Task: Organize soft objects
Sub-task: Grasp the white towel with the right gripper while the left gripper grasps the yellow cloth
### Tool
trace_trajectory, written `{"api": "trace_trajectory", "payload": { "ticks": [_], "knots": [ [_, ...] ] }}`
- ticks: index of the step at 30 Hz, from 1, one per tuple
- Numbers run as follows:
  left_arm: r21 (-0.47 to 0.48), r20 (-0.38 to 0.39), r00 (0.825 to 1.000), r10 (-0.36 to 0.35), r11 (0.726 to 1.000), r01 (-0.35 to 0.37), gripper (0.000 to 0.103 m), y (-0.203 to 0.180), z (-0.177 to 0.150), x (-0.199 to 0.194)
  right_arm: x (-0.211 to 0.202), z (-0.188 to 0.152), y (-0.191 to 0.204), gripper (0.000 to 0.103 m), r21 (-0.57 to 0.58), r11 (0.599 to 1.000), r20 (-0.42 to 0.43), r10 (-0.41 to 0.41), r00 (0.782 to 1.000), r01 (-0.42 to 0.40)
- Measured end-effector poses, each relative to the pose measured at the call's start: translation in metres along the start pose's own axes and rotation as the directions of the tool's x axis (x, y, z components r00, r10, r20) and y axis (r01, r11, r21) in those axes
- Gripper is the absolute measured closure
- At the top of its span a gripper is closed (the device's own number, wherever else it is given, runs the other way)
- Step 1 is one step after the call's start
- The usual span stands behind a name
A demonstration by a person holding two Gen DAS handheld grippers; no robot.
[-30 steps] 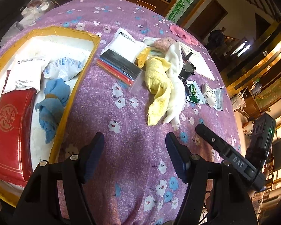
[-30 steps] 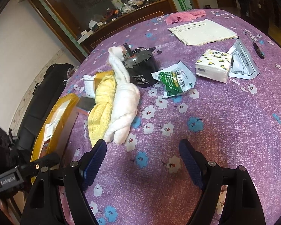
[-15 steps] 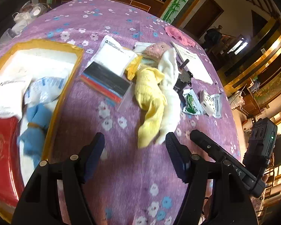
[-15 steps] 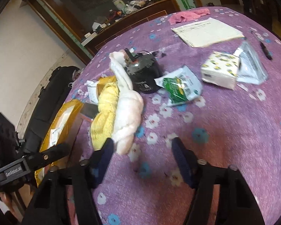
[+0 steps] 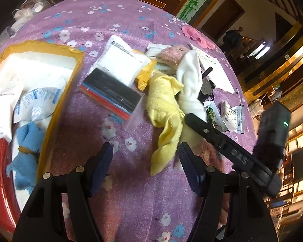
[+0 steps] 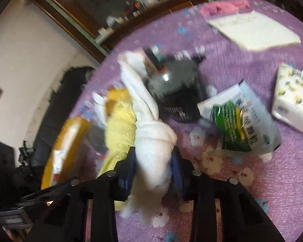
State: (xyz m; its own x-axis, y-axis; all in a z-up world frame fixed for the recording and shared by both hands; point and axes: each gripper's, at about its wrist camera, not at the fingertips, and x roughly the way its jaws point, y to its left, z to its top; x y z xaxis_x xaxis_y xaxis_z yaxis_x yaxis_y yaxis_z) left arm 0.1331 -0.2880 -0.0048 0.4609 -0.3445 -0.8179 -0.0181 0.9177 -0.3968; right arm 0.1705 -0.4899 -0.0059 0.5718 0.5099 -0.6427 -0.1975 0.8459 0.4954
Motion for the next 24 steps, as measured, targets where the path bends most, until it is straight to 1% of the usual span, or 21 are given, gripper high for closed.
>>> {"api": "trace_trajectory", "payload": {
  "ticks": [2, 4, 6, 9, 11, 12, 14, 15, 16, 17, 18, 19, 21, 24],
  "knots": [
    [0.003, -0.003, 1.0, -0.014, 1.0, 0.014, 0.037, -0.003, 0.006, 0.004, -0.007, -0.001, 0.001, 0.073, -0.022, 1.0, 0.04, -0.004, 0.999, 0.005],
    [0.013, 0.003, 1.0, -0.016, 1.0, 0.016, 0.037, -0.009, 0.014, 0.006, -0.011, -0.003, 0.0, 0.073, -0.02, 0.999, 0.063, 0.027, 0.998, -0.026],
    [0.022, 0.014, 1.0, -0.027, 0.999, 0.027, 0.037, -0.014, 0.021, 0.008, -0.022, -0.004, 0.0, 0.073, -0.03, 0.999, 0.121, 0.024, 0.992, -0.02],
    [0.054, -0.002, 1.0, -0.01, 0.999, 0.01, 0.037, -0.024, 0.029, 0.017, -0.043, -0.01, -0.001, 0.073, -0.036, 0.999, 0.232, -0.002, 0.973, 0.01],
    [0.059, -0.015, 1.0, 0.001, 0.998, 0.0, 0.037, -0.029, 0.033, 0.028, -0.051, -0.014, -0.003, 0.073, -0.026, 0.999, 0.285, -0.031, 0.958, 0.04],
    [0.06, -0.022, 1.0, 0.0, 0.998, 0.001, 0.037, -0.031, 0.035, 0.032, -0.053, -0.015, -0.005, 0.073, -0.017, 0.999, 0.297, -0.04, 0.954, 0.048],
    [0.071, -0.012, 1.0, 0.004, 0.997, -0.003, 0.037, -0.035, 0.039, 0.04, -0.053, -0.019, -0.008, 0.073, 0.003, 0.999, 0.295, -0.034, 0.955, 0.035],
    [0.091, -0.001, 0.999, 0.043, 0.995, -0.043, 0.037, -0.039, 0.04, 0.045, -0.052, -0.021, -0.01, 0.073, 0.011, 0.999, 0.287, -0.035, 0.957, 0.033],
    [0.121, 0.011, 0.994, 0.108, 0.987, -0.109, 0.048, -0.042, 0.039, 0.051, -0.051, -0.02, -0.013, 0.073, 0.019, 0.999, 0.274, -0.039, 0.961, 0.035],
    [0.149, 0.003, 0.991, 0.135, 0.98, -0.134, 0.064, -0.043, 0.037, 0.057, -0.048, -0.02, -0.016, 0.073, 0.029, 0.999, 0.261, -0.042, 0.965, 0.036],
    [0.152, -0.007, 0.993, 0.116, 0.982, -0.114, 0.064, -0.042, 0.035, 0.059, -0.046, -0.02, -0.017, 0.073, 0.034, 0.999, 0.25, -0.04, 0.968, 0.033],
    [0.144, 0.009, 0.995, 0.104, 0.984, -0.104, 0.066, -0.04, 0.031, 0.055, -0.045, -0.019, -0.018, 0.073, 0.038, 0.999, 0.243, -0.036, 0.969, 0.028],
    [0.143, 0.028, 0.995, 0.098, 0.985, -0.101, 0.068, -0.036, 0.023, 0.043, -0.044, -0.015, -0.017, 0.073, 0.039, 0.999, 0.246, -0.032, 0.969, 0.023],
    [0.118, 0.034, 0.999, 0.034, 0.992, -0.038, 0.068, -0.028, 0.011, 0.022, -0.047, -0.011, -0.015, 0.073, 0.03, 0.999, 0.246, -0.029, 0.969, 0.022]
  ]
}}
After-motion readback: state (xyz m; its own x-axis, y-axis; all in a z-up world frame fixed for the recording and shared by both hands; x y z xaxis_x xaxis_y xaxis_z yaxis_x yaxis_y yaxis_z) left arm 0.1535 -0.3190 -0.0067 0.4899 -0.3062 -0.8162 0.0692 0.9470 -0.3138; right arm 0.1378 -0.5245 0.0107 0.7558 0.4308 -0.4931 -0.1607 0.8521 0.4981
